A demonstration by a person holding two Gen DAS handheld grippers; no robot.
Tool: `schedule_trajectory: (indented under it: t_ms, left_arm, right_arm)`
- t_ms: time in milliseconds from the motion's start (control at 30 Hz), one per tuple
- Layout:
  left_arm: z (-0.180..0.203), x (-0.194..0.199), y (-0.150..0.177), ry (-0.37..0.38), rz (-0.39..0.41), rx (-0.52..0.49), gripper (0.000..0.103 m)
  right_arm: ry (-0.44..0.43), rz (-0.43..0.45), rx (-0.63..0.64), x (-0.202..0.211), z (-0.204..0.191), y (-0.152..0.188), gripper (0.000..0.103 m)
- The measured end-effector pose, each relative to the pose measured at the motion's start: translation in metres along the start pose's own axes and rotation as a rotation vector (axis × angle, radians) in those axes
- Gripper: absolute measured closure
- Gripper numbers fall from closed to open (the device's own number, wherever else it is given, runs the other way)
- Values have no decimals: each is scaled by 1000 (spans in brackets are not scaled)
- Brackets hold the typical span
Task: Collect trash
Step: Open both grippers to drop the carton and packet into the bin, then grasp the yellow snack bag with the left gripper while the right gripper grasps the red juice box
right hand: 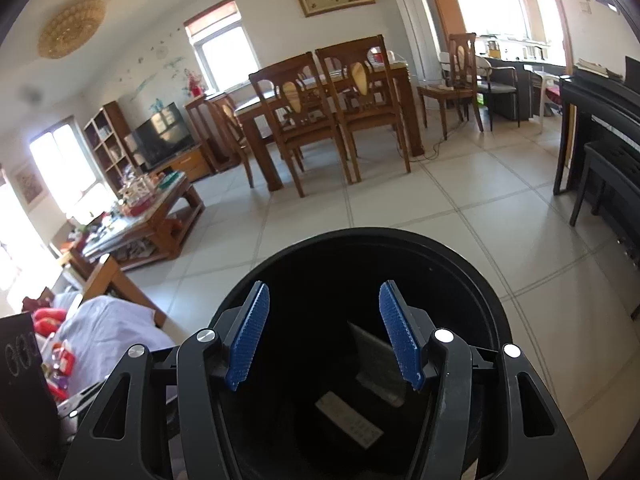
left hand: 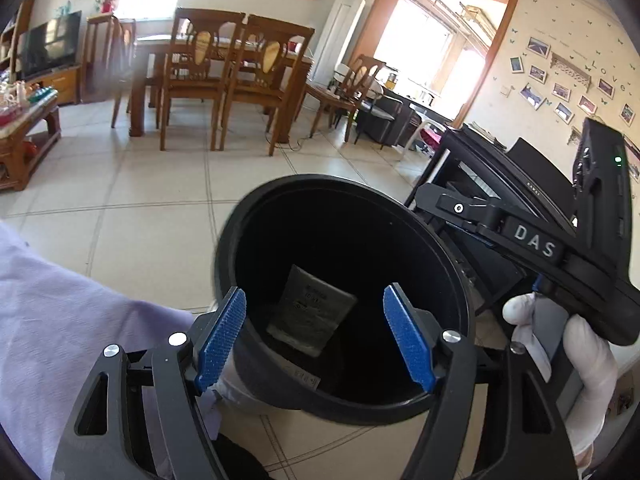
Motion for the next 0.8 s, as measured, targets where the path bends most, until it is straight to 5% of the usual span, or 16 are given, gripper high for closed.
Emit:
schedule_trajectory:
  t_ms: [200, 667, 800]
  left_arm:
    - [-30, 58, 22, -109, 48, 42, 31]
    - [-146, 251, 127, -576, 167, 300, 31]
    - [-179, 289, 152, -686, 160, 372, 31]
  right_arm:
    - [-136, 8, 100, 16, -41, 16, 45]
    - [-552, -195, 590, 23, -267, 124, 45]
    - [-635, -222, 755, 30, -321, 162, 35]
Point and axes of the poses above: each gripper's, at about its wrist camera, not at the fingertips, and x roughly against the way its jaws point, z to its right, y to its underside, the point moved 3 cm from there along -x, roughly the way its jaws point, and after that the axes turned 7 degrees about -x, right-handed, at the moved point
